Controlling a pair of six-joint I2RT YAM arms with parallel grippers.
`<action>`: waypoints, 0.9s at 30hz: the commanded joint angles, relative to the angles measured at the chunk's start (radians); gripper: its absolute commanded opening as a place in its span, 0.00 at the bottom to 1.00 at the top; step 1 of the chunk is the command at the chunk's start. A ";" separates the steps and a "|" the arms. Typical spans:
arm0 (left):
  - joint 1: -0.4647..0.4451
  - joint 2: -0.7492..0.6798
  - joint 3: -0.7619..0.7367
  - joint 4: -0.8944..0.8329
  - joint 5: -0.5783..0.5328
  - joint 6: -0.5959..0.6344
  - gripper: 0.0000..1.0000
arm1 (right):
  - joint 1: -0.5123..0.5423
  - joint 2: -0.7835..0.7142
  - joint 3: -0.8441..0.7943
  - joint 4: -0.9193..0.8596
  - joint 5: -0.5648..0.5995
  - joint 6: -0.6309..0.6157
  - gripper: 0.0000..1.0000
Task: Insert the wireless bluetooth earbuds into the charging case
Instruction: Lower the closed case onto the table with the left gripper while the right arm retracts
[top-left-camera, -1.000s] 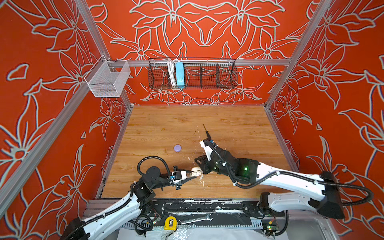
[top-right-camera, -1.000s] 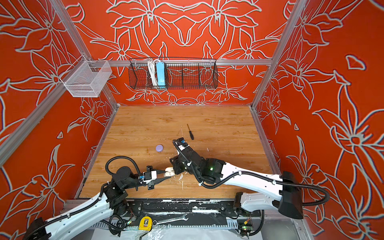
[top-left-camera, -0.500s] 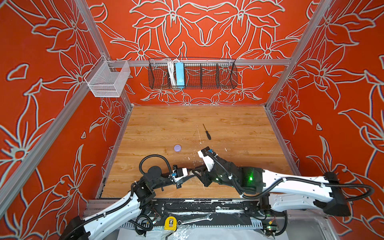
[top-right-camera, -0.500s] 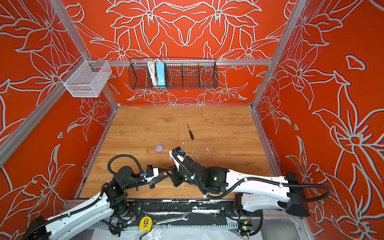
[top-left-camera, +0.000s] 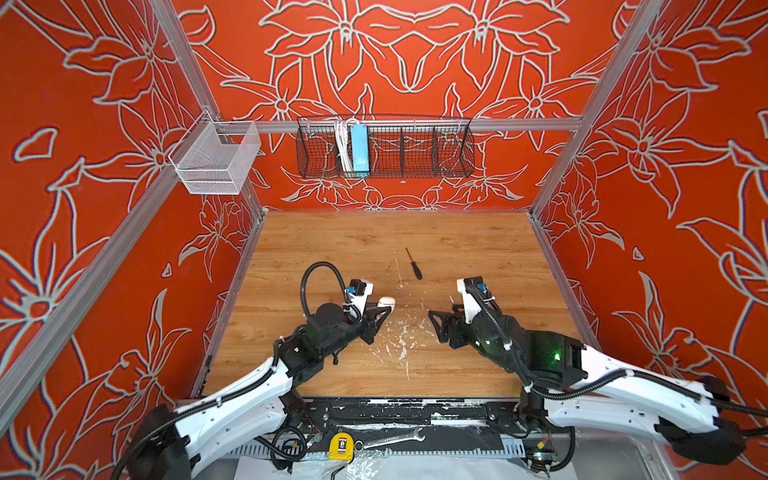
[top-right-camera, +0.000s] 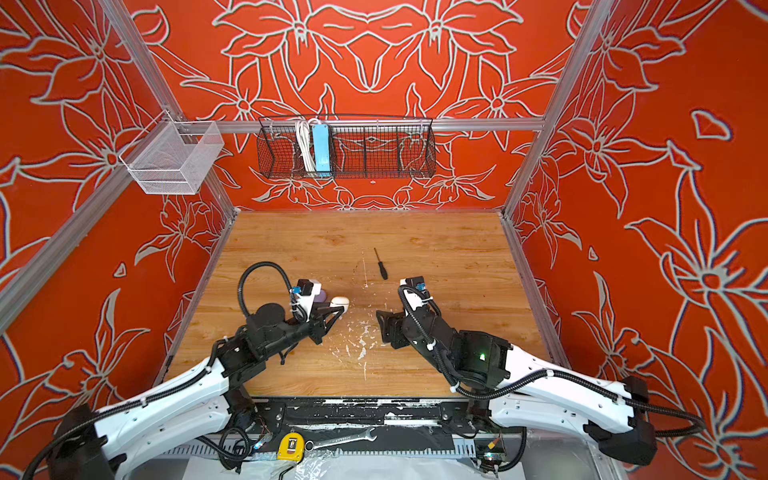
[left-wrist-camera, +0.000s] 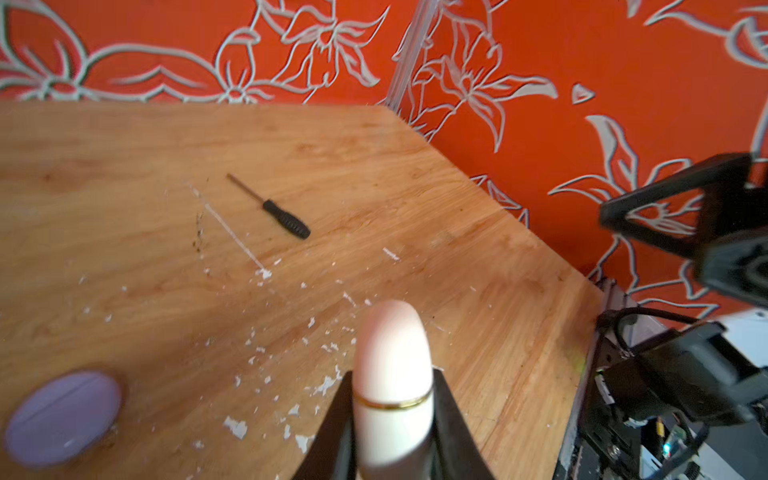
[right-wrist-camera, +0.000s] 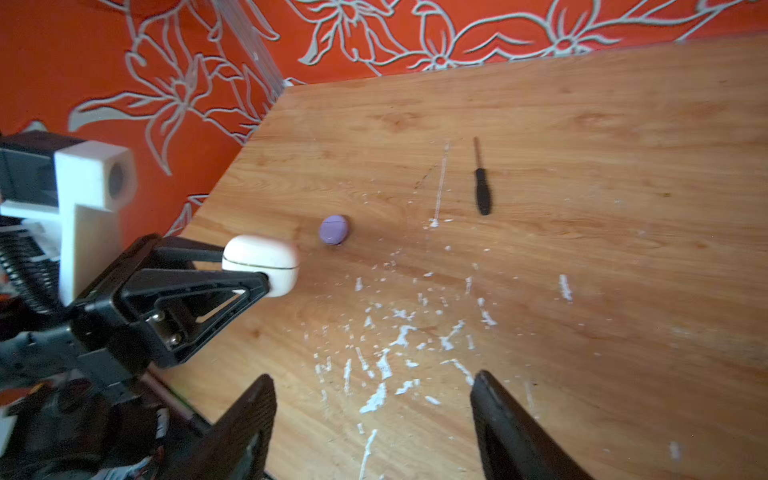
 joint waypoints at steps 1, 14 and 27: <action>-0.002 0.124 0.057 -0.009 0.014 -0.188 0.00 | -0.028 -0.008 0.032 -0.076 0.126 0.012 0.91; -0.006 0.473 0.035 0.178 -0.044 -0.343 0.00 | -0.393 0.205 0.061 0.175 0.304 -0.365 0.98; -0.006 0.851 0.187 0.242 0.013 -0.312 0.00 | -0.778 0.344 -0.229 0.586 0.273 -0.642 0.98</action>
